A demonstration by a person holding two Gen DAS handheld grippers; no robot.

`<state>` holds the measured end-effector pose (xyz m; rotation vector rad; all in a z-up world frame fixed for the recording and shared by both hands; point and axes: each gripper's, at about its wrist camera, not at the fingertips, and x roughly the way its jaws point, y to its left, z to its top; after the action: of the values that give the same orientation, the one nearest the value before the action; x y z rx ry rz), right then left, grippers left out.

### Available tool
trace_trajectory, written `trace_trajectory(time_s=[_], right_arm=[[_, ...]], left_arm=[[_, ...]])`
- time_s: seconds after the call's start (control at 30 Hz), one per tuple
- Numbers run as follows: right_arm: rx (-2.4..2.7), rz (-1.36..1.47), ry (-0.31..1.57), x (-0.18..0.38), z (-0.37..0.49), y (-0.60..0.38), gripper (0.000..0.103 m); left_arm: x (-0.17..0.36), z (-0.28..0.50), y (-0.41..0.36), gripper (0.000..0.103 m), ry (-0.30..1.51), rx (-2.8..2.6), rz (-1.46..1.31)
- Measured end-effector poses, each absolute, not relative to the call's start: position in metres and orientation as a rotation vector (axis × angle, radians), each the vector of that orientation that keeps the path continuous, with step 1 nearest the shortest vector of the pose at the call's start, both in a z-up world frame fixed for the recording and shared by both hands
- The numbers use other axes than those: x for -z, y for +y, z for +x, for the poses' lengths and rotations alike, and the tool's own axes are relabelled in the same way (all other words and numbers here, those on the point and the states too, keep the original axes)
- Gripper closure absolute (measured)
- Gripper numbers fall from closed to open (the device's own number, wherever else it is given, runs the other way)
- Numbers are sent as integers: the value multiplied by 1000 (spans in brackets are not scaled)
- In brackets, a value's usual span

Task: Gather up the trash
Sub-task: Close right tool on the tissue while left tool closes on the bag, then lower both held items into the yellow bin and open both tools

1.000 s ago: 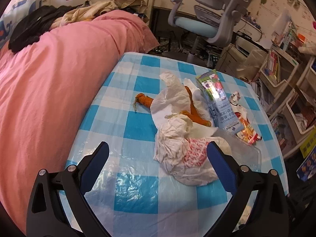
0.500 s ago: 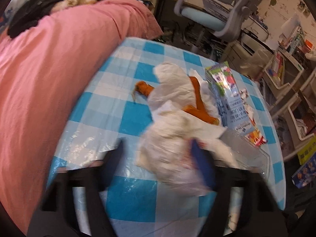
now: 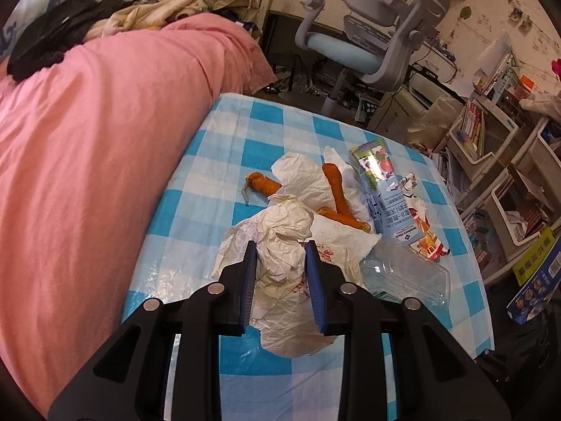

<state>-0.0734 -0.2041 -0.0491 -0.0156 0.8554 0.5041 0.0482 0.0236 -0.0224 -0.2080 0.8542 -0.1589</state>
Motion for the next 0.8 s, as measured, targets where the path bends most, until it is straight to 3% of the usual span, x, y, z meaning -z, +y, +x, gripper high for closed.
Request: trace_trajectory(time_s=[0.8], right_arm=[[-614,64,840,40,-76,-204,81]], left_arm=[[11,31,10,77,812,183,-82]])
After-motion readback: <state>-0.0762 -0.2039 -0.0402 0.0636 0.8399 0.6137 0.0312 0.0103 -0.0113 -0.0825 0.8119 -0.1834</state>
